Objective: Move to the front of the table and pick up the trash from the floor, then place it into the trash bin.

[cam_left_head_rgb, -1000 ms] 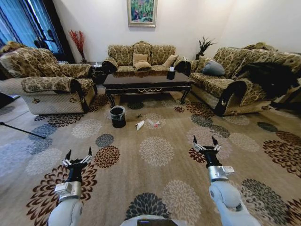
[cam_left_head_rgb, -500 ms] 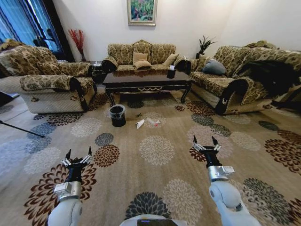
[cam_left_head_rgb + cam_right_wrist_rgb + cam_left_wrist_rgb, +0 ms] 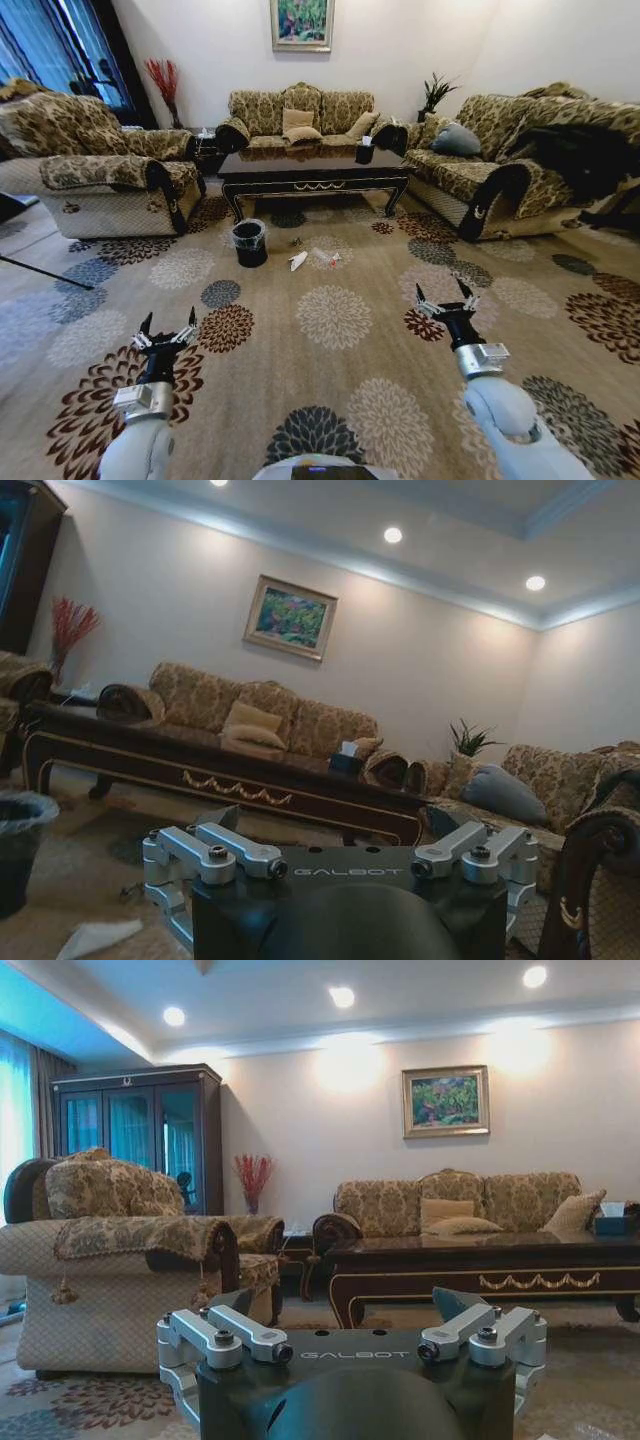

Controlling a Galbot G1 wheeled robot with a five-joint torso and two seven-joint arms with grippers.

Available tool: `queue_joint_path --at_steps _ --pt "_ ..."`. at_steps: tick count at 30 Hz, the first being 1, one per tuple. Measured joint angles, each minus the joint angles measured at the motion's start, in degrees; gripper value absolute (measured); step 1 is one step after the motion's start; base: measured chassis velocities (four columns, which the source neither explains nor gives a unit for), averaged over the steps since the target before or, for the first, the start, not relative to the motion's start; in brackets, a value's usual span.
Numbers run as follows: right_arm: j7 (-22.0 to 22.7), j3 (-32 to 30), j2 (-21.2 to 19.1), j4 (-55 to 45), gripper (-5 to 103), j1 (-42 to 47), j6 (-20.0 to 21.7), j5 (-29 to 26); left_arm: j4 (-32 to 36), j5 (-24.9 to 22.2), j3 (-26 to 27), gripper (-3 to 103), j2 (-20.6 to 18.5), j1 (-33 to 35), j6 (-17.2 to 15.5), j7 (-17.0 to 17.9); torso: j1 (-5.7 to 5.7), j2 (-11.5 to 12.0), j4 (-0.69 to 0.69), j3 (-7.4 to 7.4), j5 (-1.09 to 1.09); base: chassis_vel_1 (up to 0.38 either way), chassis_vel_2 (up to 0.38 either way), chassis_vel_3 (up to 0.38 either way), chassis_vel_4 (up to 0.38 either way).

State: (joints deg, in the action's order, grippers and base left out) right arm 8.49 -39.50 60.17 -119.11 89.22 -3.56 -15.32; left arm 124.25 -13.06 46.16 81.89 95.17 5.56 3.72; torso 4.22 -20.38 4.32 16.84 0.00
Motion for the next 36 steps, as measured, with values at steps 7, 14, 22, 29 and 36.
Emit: queue_joint_path --at_steps 7,14,22,29,36 --pt "0.0 0.8 1.1 0.6 100 0.6 -0.2 1.9 1.1 -1.3 0.4 100 -0.7 -0.1 -0.3 0.1 -0.49 1.7 -0.01 -1.16 0.00 0.000 0.000 0.000 0.000" --pt "0.0 0.9 2.6 1.2 100 1.1 -0.7 2.3 1.8 -1.4 0.2 100 -0.6 -0.1 -0.4 0.1 -1.01 3.3 -0.01 -2.25 0.00 0.000 0.000 0.000 0.000" --pt "0.1 0.8 3.6 1.5 100 1.7 -1.4 2.7 3.7 -1.9 0.2 100 -0.4 -0.1 -0.5 0.5 -1.63 5.2 -0.01 -3.61 -0.01 0.000 0.000 0.000 0.000" --pt "0.1 0.9 3.7 2.0 100 1.7 -1.5 3.3 6.4 -3.2 0.6 100 -0.3 0.3 -1.1 0.7 -2.16 6.6 -0.01 -4.40 0.00 0.000 0.000 0.000 0.000" --pt "0.2 1.1 3.8 2.8 100 1.6 -1.6 3.5 7.3 -3.6 0.9 100 -0.4 0.4 -1.3 0.7 -2.55 8.1 -0.01 -5.56 -0.01 0.000 0.000 0.000 0.000"
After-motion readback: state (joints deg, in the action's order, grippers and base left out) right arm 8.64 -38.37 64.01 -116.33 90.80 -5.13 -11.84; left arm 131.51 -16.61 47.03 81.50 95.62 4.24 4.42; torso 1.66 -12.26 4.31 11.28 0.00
